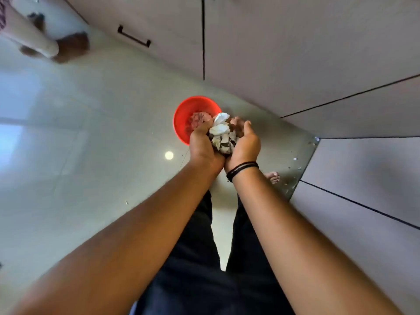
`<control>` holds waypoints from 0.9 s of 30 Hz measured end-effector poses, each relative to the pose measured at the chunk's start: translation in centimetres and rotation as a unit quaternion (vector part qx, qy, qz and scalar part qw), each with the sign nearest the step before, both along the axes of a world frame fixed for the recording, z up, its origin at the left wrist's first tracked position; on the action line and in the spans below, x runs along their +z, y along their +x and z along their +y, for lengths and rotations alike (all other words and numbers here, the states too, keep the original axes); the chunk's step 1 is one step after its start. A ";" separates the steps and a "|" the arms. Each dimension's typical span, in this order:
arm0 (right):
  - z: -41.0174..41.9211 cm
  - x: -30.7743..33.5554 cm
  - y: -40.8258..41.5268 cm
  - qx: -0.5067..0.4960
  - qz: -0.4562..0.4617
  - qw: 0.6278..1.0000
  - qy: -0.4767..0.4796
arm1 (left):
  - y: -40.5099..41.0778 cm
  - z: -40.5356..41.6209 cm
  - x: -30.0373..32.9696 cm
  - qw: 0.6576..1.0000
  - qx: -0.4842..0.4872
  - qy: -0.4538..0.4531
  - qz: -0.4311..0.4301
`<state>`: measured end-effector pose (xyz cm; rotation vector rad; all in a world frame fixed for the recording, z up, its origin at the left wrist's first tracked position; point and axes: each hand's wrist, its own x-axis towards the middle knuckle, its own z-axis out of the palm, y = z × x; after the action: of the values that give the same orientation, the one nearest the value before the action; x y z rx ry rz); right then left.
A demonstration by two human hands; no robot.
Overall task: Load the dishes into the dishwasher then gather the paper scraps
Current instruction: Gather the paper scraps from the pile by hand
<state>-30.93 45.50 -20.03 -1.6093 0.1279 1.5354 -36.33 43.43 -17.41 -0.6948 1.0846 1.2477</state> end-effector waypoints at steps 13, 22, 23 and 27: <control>2.4 -16.7 -5.4 0.165 -0.030 0.978 -0.120 | -5.3 2.3 -21.1 0.978 -0.066 -0.125 0.155; 2.9 -13.6 -1.7 0.165 -0.022 0.977 -0.135 | -4.6 0.9 -15.5 0.971 -0.150 -0.096 0.162; 2.8 -11.7 -0.9 0.163 -0.007 0.978 -0.129 | -4.4 0.5 -13.9 0.971 -0.163 -0.089 0.152; 2.0 -3.3 1.4 0.182 0.025 0.979 -0.086 | -2.7 -0.8 -6.7 0.965 -0.220 -0.068 0.128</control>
<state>-29.51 47.49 -23.34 -1.8045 -0.0091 1.8882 -39.04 42.65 -24.14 -0.3675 1.4580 0.8980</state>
